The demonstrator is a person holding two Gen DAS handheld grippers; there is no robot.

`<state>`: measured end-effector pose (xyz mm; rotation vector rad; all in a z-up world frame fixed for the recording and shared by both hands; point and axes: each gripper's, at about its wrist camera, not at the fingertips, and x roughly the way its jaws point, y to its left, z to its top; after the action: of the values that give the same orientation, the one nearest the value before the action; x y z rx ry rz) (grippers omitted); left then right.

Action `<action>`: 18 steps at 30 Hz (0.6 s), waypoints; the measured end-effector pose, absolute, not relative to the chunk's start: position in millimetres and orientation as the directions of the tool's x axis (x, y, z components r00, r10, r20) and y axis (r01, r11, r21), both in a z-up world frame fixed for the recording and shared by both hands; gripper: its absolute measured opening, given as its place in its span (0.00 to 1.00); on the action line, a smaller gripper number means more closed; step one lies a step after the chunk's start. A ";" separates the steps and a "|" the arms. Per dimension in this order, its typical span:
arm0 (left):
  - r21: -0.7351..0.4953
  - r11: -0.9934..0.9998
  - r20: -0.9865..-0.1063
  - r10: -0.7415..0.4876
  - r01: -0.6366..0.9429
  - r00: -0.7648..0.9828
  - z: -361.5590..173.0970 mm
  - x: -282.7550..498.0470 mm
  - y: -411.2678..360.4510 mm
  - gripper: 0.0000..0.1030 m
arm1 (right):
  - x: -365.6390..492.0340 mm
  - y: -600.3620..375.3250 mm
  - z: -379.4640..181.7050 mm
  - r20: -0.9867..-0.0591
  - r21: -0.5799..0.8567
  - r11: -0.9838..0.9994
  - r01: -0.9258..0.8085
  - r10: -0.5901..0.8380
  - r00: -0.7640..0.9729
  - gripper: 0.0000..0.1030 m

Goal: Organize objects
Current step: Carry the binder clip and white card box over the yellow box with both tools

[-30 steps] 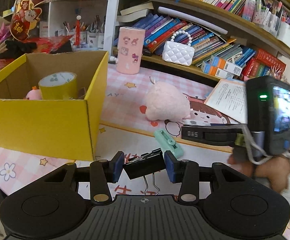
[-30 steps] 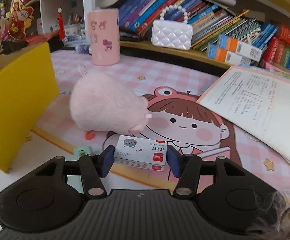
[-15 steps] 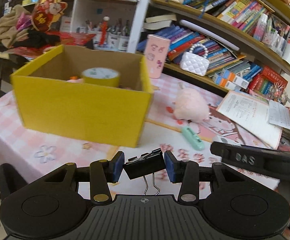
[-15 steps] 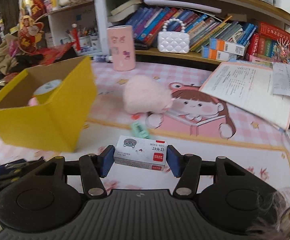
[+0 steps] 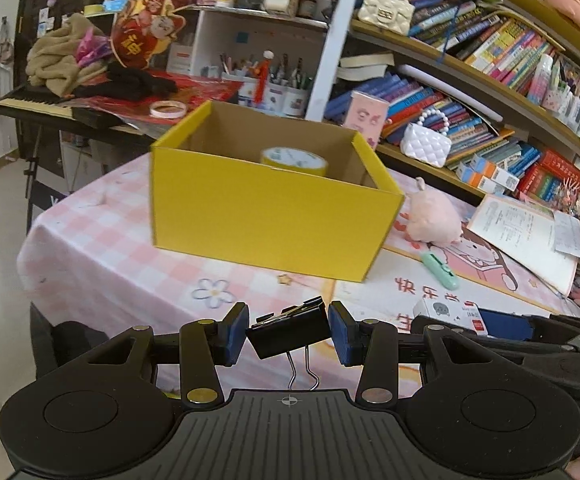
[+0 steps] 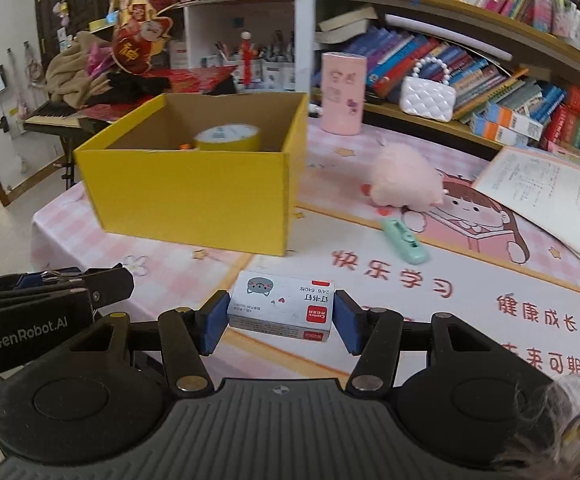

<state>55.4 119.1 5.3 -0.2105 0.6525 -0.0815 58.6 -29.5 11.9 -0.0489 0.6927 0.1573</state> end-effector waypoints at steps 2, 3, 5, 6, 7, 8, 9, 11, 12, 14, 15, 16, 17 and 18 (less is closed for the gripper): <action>-0.222 0.975 -0.589 -0.141 0.008 0.795 6.2 52.3 127.7 0.40 | 54.3 -20.6 11.8 -0.641 0.002 0.987 -0.162 0.126 0.757 0.52; -0.222 0.975 -0.586 -0.139 0.007 0.798 7.0 50.7 131.8 0.40 | 52.3 -16.0 11.8 -0.641 0.000 0.987 -0.162 0.124 0.758 0.52; -0.215 0.977 -0.583 -0.134 0.007 0.801 8.9 48.5 139.0 0.40 | 49.4 -9.6 12.4 -0.639 0.000 0.987 -0.159 0.122 0.760 0.52; -0.211 0.977 -0.582 -0.132 0.008 0.803 9.3 47.5 142.6 0.40 | 48.1 -6.3 13.1 -0.636 -0.001 0.988 -0.157 0.120 0.763 0.52; -0.206 0.978 -0.579 -0.131 0.011 0.804 9.9 46.6 145.6 0.40 | 46.8 -3.2 13.5 -0.633 -0.001 0.988 -0.155 0.119 0.765 0.52; -0.202 0.979 -0.577 -0.132 0.015 0.806 10.9 46.2 148.4 0.40 | 45.8 0.1 14.0 -0.631 -0.002 0.988 -0.153 0.118 0.767 0.52; -0.201 0.979 -0.574 -0.135 0.020 0.808 12.0 46.1 151.7 0.40 | 44.7 3.3 14.6 -0.630 -0.003 0.988 -0.152 0.116 0.768 0.52; -0.198 0.980 -0.566 -0.139 0.030 0.812 14.7 46.4 157.1 0.40 | 43.2 8.7 16.4 -0.623 -0.004 0.989 -0.148 0.113 0.774 0.52; -0.195 0.980 -0.562 -0.141 0.035 0.815 16.2 46.9 159.5 0.40 | 42.7 11.0 17.9 -0.619 -0.006 0.989 -0.147 0.112 0.777 0.52; -0.193 0.980 -0.556 -0.144 0.042 0.819 18.6 48.6 163.6 0.40 | 42.8 15.4 20.5 -0.612 -0.009 0.989 -0.146 0.110 0.784 0.52; -0.192 0.980 -0.554 -0.145 0.044 0.820 20.4 50.4 165.2 0.40 | 43.9 17.1 21.7 -0.609 -0.010 0.989 -0.146 0.109 0.786 0.52; -0.190 0.981 -0.551 -0.146 0.047 0.822 22.4 51.8 166.7 0.40 | 44.9 19.0 22.9 -0.607 -0.011 0.989 -0.146 0.109 0.787 0.52; -0.184 0.982 -0.547 -0.145 0.051 0.824 24.7 53.8 167.5 0.40 | 46.4 20.7 24.5 -0.604 -0.013 0.989 -0.144 0.107 0.790 0.52; -0.176 0.983 -0.547 -0.143 0.054 0.825 27.2 56.4 167.8 0.40 | 48.1 22.1 26.3 -0.600 -0.015 0.990 -0.143 0.106 0.793 0.52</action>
<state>56.4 167.8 27.2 -0.1553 0.5919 -0.1052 48.1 22.1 26.3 -0.0603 0.6414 0.1338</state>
